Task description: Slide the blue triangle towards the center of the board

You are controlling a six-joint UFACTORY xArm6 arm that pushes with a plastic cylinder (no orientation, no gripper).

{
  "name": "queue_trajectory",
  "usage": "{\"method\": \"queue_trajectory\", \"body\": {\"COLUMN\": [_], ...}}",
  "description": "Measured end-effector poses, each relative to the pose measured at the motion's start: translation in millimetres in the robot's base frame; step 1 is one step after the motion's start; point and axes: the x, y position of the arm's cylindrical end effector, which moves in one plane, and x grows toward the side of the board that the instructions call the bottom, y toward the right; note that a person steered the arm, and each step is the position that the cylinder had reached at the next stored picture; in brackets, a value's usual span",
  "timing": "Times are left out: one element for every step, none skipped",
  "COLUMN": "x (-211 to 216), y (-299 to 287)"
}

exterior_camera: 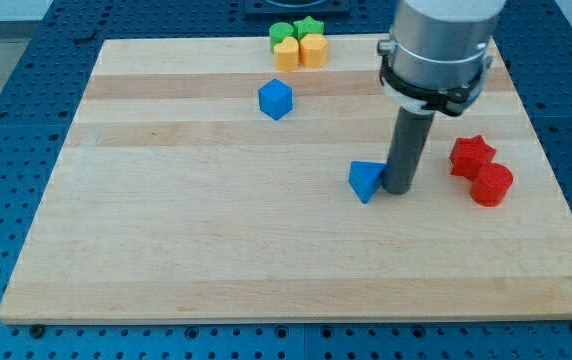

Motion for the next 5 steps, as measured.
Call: {"method": "queue_trajectory", "body": {"x": [0.9, 8.4, 3.7, -22.2, -41.0], "y": [-32.4, -65.8, -60.3, -40.1, -39.9]}}
